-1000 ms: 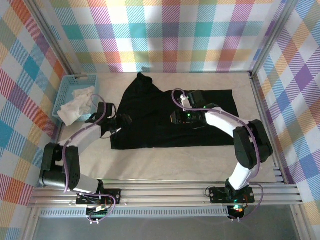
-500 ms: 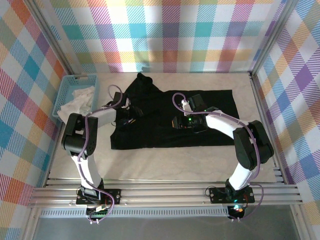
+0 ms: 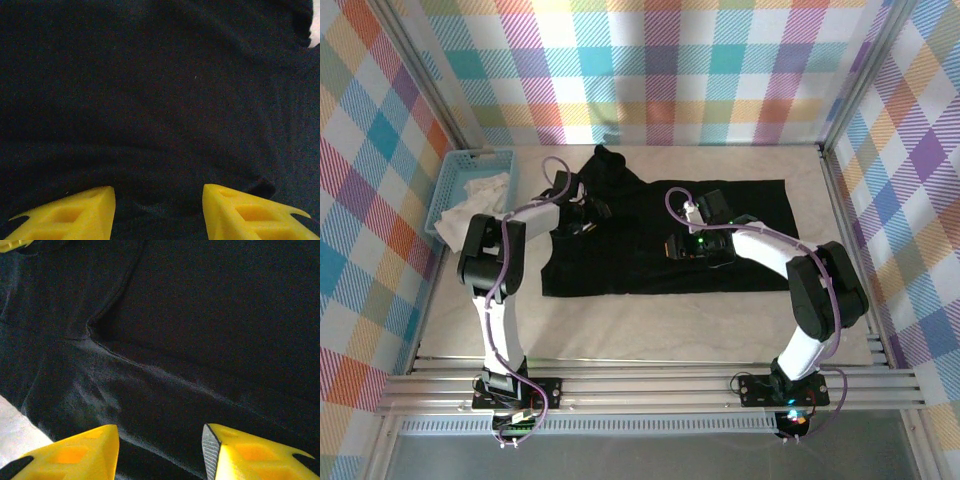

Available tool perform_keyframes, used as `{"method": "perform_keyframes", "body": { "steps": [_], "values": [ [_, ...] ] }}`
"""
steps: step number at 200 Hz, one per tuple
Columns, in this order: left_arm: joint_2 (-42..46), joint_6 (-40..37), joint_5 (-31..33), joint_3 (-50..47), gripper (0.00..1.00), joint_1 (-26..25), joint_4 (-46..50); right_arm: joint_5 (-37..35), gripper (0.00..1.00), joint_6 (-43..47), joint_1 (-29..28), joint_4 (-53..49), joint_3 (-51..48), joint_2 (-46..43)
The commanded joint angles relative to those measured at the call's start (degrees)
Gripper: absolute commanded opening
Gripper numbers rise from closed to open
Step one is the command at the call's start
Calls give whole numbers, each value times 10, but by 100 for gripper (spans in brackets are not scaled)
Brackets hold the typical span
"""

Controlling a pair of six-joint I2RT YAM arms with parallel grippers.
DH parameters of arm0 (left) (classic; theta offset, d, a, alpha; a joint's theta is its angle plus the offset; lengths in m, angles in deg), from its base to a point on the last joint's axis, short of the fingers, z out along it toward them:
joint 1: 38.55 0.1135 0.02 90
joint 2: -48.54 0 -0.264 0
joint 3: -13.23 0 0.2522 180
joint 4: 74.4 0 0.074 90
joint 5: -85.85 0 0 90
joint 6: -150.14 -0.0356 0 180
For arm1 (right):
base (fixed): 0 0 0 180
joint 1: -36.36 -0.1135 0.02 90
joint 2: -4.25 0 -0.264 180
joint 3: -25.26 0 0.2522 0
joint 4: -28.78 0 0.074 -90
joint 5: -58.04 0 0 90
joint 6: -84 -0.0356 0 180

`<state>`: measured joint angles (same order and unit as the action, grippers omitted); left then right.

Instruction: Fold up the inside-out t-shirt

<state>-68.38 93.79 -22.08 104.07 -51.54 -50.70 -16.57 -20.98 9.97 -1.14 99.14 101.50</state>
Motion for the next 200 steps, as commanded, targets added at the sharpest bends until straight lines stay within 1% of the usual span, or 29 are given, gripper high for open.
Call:
{"method": "perform_keyframes", "body": {
  "steps": [1, 31, 45, 48, 56, 76, 92, 112, 130, 137, 151, 171, 200],
  "values": [
    [-23, -6, 5, 45, 49, 7, 20, -3, 48, 2, -2, -8, -4, -18],
    [-67, -13, 14, 122, 49, 19, 50, -6, 48, 3, -2, -13, -4, -20],
    [-86, -11, 8, 162, 49, 27, 55, -12, 48, 5, -2, -19, -4, -24],
    [-90, -11, 6, 168, 49, 28, 73, -13, 48, 6, -2, -19, -4, -26],
    [-98, -11, 4, 191, 50, 33, 84, -17, 48, 8, -2, -22, -5, -27],
    [-112, -15, 1, 243, 51, 41, 107, -26, 48, 13, -3, -32, -5, -33],
    [-110, -16, -10, 260, 51, 50, 115, -33, 48, 15, -2, -38, -6, -36],
    [-71, -27, -21, 217, 52, 53, 109, -37, 48, 17, -2, -41, -10, -38],
    [-10, -10, -39, 108, 53, 52, 65, -40, 48, 17, -2, -40, -14, -36],
    [10, -1, -46, 64, 53, 50, 26, -41, 49, 17, -3, -39, -14, -33],
    [32, 8, -64, 6, 54, 40, -9, -41, 49, 17, -2, -38, -12, -27],
    [32, 2, -102, -11, 54, 16, -22, -32, 49, 18, -1, -35, -5, -11],
    [17, -2, -98, -10, 54, -13, -21, -28, 49, 13, -2, -27, -7, -4]
  ]
}}
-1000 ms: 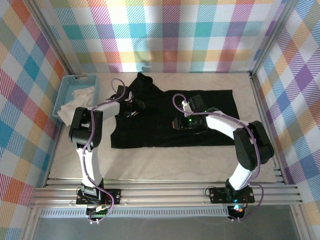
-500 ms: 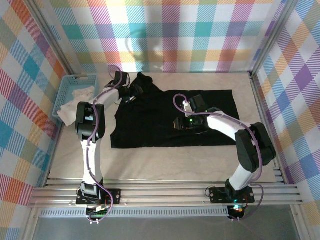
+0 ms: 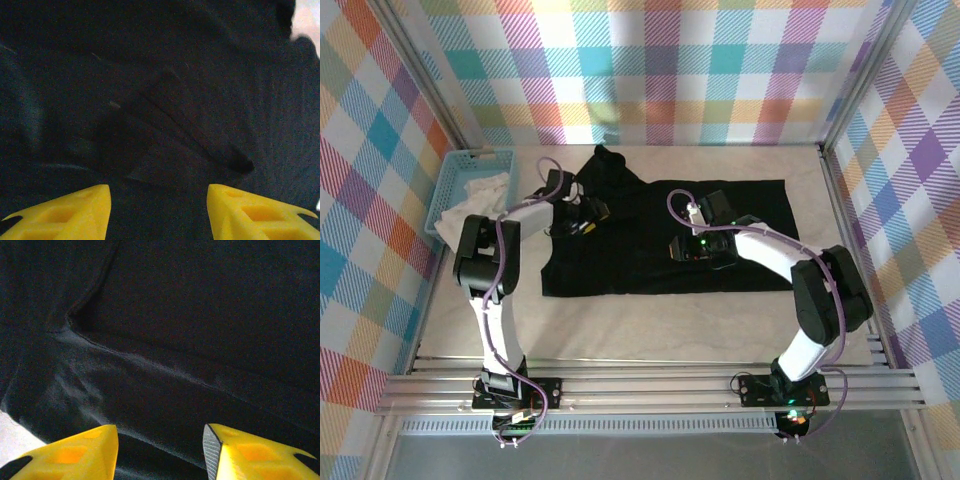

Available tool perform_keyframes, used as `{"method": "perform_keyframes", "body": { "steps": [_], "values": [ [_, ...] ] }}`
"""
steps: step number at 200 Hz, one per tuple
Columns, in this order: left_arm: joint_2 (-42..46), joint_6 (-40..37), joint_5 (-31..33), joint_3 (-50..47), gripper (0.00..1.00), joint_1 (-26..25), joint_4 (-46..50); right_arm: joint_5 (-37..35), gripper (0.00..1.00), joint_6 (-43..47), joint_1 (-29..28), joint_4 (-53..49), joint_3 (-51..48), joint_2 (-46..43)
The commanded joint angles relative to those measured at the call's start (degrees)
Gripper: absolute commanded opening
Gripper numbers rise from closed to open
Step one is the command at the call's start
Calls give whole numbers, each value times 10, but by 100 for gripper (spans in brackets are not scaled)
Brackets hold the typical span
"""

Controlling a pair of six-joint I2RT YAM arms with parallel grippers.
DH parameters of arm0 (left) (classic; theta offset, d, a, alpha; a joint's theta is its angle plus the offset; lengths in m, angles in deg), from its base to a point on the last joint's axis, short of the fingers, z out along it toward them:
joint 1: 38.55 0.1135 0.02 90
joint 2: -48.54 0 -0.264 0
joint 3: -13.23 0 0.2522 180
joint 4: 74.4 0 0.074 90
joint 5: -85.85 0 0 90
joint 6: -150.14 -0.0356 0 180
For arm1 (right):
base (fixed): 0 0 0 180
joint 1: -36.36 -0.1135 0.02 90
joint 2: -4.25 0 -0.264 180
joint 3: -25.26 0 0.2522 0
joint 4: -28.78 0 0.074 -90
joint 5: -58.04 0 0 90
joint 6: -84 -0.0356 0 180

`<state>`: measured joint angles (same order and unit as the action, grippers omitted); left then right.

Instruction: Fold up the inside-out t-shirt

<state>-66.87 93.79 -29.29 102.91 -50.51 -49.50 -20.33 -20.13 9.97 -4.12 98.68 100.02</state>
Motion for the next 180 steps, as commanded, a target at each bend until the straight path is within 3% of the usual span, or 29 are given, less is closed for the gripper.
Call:
{"method": "perform_keyframes", "body": {
  "steps": [1, 80, 143, 180],
  "values": [
    [1, -1, -25, 1, 54, -23, -33, 10, 49, 4, -2, 3, -3, 10],
    [-68, -13, 10, 71, 54, -43, -3, 10, 49, 4, -2, 6, -7, 14],
    [-109, -33, 31, 172, 54, -18, 43, 9, 49, 5, -2, 4, -8, 15],
    [-149, -60, 46, 257, 54, 0, 119, 8, 49, 6, -2, -1, -5, 17]
  ]
}}
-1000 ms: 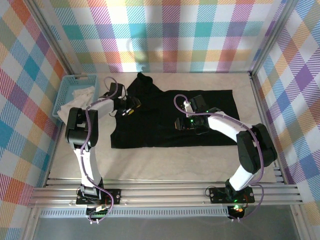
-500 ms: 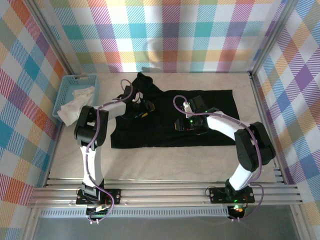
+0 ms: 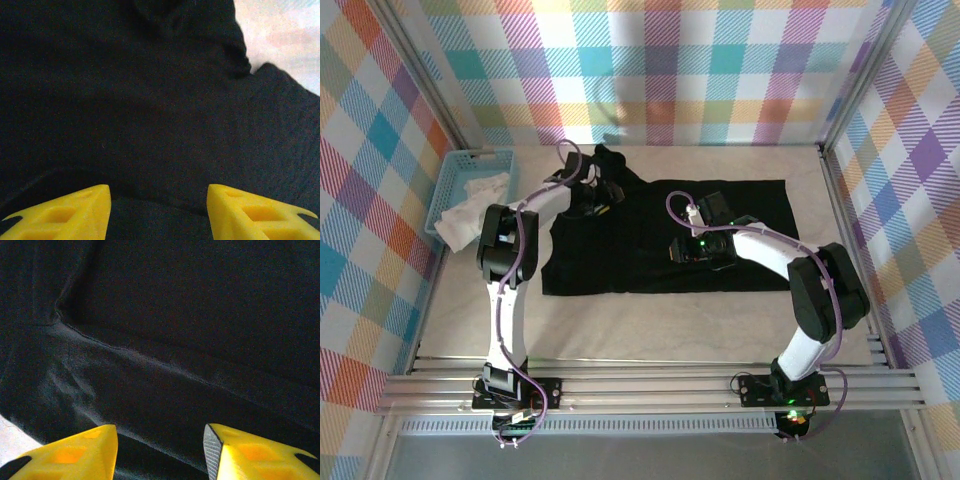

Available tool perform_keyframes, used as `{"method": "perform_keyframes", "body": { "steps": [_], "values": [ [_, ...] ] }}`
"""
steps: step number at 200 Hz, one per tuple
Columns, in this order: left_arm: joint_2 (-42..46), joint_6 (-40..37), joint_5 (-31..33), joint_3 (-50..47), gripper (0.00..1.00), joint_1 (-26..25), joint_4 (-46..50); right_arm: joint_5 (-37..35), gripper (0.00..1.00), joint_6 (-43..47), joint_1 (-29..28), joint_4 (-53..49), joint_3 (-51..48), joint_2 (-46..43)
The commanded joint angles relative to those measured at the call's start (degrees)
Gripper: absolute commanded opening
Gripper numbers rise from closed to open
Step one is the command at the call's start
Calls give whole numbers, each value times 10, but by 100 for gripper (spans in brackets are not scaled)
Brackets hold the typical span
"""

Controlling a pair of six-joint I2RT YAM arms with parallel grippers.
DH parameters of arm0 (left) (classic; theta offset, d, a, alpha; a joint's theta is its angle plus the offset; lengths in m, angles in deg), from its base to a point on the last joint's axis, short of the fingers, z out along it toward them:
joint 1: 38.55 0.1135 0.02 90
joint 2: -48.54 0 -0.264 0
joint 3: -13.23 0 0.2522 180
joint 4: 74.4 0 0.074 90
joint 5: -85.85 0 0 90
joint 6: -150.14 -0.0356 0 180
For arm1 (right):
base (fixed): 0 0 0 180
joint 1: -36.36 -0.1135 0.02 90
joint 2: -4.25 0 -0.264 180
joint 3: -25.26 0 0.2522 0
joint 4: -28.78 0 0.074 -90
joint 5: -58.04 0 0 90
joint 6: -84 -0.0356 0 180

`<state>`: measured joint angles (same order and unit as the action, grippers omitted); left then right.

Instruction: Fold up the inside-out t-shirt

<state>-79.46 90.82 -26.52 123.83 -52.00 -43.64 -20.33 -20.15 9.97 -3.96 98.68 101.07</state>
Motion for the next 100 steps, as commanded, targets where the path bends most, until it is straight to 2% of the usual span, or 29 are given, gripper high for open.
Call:
{"method": "perform_keyframes", "body": {
  "steps": [1, 41, 61, 80, 100],
  "values": [
    [-24, -31, 19, 49, 54, 15, 61, 8, 49, 6, -2, -3, -5, 6],
    [-46, -57, 38, 118, 54, 32, 105, 3, 49, 8, -1, -8, -4, 7],
    [-37, -64, 32, 121, 54, 36, 112, -7, 49, 10, -2, -16, -6, 2],
    [21, -59, 30, 57, 54, 35, 85, -41, 50, 21, 0, -43, -10, -22],
    [125, -27, 23, -96, 54, 34, 8, -78, 52, 14, 25, -74, -26, -65]
  ]
}}
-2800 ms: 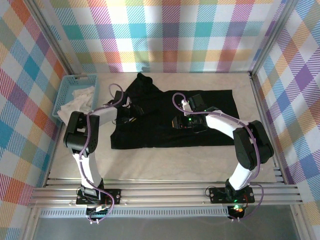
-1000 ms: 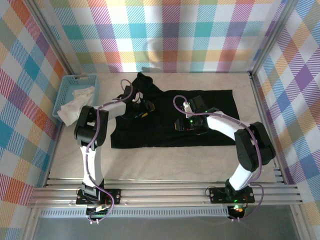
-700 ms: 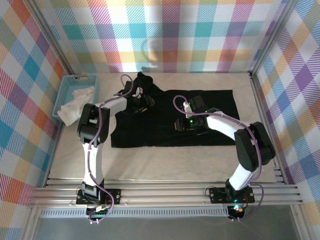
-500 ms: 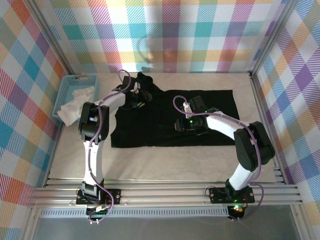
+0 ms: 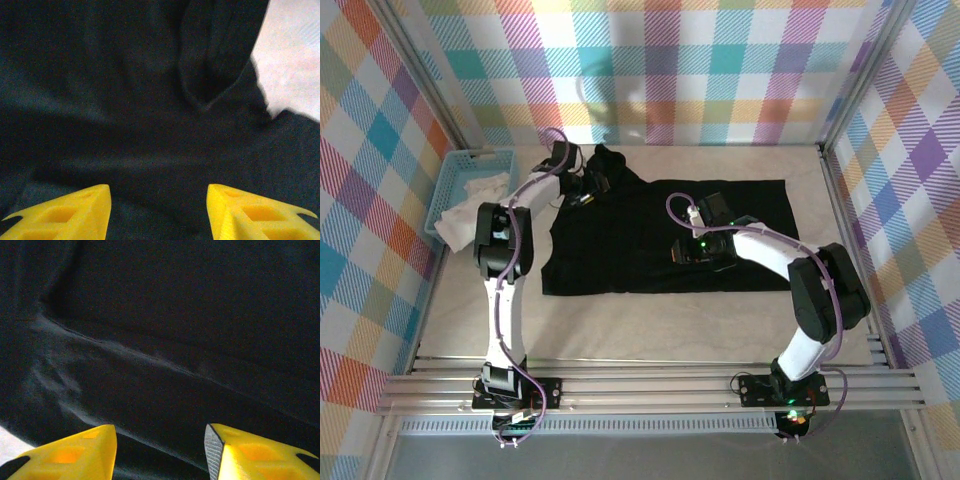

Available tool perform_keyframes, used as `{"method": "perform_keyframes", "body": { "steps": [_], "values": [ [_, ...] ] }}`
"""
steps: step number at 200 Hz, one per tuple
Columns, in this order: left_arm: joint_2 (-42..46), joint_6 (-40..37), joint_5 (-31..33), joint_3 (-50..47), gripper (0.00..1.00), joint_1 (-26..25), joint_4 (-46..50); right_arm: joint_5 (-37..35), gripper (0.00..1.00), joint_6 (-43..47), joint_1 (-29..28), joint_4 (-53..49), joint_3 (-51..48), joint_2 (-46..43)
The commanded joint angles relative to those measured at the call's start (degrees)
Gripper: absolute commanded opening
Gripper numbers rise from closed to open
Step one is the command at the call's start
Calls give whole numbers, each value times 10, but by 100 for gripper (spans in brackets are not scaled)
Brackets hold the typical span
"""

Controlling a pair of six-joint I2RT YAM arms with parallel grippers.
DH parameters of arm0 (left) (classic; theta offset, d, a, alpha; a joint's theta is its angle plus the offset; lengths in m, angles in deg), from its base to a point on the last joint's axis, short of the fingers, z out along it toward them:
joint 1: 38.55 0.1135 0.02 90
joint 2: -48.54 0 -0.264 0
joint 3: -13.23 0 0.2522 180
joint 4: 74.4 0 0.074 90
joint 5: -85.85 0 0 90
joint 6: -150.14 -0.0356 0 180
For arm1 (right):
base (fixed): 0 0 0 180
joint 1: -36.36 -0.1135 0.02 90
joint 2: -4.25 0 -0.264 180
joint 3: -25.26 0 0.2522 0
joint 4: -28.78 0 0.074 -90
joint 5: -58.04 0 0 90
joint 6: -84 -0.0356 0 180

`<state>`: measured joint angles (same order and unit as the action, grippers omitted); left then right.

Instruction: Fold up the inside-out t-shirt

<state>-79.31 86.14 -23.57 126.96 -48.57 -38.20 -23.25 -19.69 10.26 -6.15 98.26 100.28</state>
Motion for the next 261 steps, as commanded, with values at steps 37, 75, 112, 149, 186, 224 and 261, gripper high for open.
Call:
{"method": "perform_keyframes", "body": {
  "steps": [37, 75, 112, 149, 186, 224, 261],
  "values": [
    [255, 56, -11, -336, 54, -10, -132, -71, 55, -41, 141, -104, -46, -78],
    [317, 63, -4, -445, 54, -14, -142, -60, 55, -66, 246, -119, -50, -56],
    [324, 62, 3, -501, 54, -14, -137, -39, 55, -81, 291, -119, -45, 2],
    [381, 66, 28, -578, 54, -14, -119, 27, 55, -104, 328, -118, -94, -7],
    [482, 84, 65, -677, 55, -14, -76, 94, 56, -141, 349, -112, -171, -68],
    [587, 120, 75, -736, 56, -15, -24, 101, 55, -212, 349, -117, -257, -178],
    [632, 98, 92, -663, 57, -16, -18, 51, 56, -205, 336, -97, -236, -289]
  ]
}}
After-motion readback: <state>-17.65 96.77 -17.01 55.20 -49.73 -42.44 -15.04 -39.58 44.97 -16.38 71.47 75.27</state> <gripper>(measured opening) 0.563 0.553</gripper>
